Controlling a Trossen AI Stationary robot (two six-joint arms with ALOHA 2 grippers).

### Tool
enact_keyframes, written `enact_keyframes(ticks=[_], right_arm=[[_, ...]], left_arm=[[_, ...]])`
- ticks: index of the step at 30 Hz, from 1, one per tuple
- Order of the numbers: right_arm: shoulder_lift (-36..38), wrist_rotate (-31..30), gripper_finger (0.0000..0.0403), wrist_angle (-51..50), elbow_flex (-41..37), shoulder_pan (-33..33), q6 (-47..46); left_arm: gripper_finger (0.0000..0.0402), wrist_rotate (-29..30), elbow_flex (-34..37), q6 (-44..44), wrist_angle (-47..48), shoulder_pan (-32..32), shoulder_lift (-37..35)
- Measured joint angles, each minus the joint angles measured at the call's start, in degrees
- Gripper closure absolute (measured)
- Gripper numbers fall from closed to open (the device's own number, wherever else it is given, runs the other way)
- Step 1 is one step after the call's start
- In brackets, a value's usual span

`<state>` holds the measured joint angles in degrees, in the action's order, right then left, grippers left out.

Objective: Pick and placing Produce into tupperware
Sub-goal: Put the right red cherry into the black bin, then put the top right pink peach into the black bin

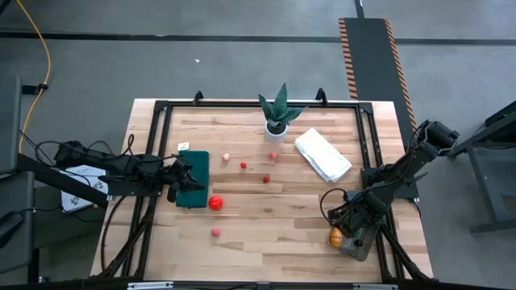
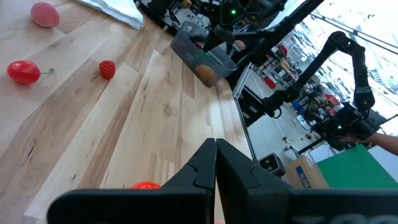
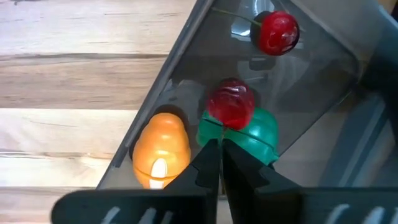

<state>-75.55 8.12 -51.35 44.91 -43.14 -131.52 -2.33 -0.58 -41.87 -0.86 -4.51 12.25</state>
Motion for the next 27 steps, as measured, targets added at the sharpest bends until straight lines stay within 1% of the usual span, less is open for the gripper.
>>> enact_keyframes(ticks=[6, 10, 20, 27], right_arm=[[0.0, -0.71, 0.0313, 0.09, 0.0, -0.02, -0.03], [0.0, -1.2, 0.0287, 0.13, 0.0, -0.02, -0.02], [0.0, -1.22, 0.0286, 0.06, 0.01, -0.01, 0.42], [0.29, -1.2, 0.0286, -2.81, 2.89, -0.01, 0.59]], left_arm=[[0.0401, 0.0, 0.0, -0.02, 0.0, 0.0, 0.0], [0.0401, 0.0, 0.0, -0.42, 0.0, -0.01, 0.0], [0.0401, 0.0, 0.0, -0.45, 0.0, 0.0, 0.0], [0.0401, 0.0, 0.0, -0.46, 0.0, -0.02, 0.0]])
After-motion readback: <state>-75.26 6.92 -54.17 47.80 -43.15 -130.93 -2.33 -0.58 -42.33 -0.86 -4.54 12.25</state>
